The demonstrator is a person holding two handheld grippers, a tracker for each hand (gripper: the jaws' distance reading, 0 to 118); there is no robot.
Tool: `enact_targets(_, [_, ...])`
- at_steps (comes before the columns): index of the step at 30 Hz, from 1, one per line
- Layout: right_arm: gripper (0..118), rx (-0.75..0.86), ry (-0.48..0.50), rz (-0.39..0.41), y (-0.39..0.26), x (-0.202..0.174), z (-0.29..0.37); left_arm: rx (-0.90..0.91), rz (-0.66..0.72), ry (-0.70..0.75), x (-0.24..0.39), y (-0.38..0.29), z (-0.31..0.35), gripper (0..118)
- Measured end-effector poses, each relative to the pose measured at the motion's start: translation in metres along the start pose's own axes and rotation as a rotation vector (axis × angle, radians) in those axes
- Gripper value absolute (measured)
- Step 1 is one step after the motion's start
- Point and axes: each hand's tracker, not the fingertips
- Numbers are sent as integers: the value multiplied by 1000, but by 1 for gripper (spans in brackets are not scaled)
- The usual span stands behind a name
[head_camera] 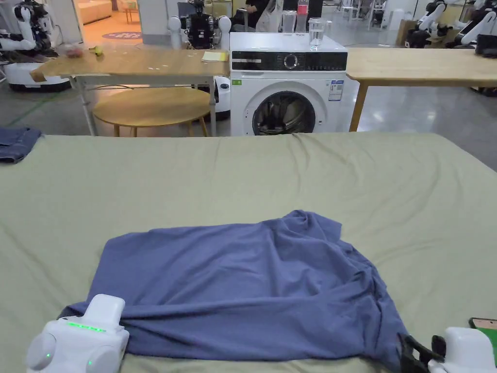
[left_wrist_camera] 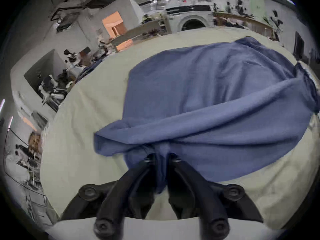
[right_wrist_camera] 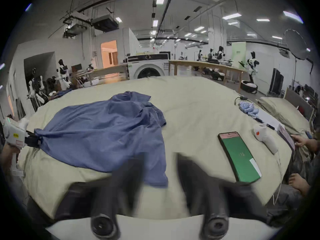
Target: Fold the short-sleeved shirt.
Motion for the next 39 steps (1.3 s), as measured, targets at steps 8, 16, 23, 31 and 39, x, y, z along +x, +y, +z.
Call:
enact_targets(8, [87,-197,92,99,1,-12,-63,25,207,-125,-36,-6,6,2])
enact_targets(16, [2,-87,164,-26,22,-2,-7,126,311,-177,-66,-14,54,1])
enact_targets(23, [2,-18,161,67,50,2,65,204,280,-192,-74,-24,125,1])
enact_targets(31, [2,-203,156,100,-8,10,74,86,359,-247,-70,-115,134,1])
enact_targets(39, [100,-180,89,23,-35,3,70,191,443,-154,-70,-144,141,79])
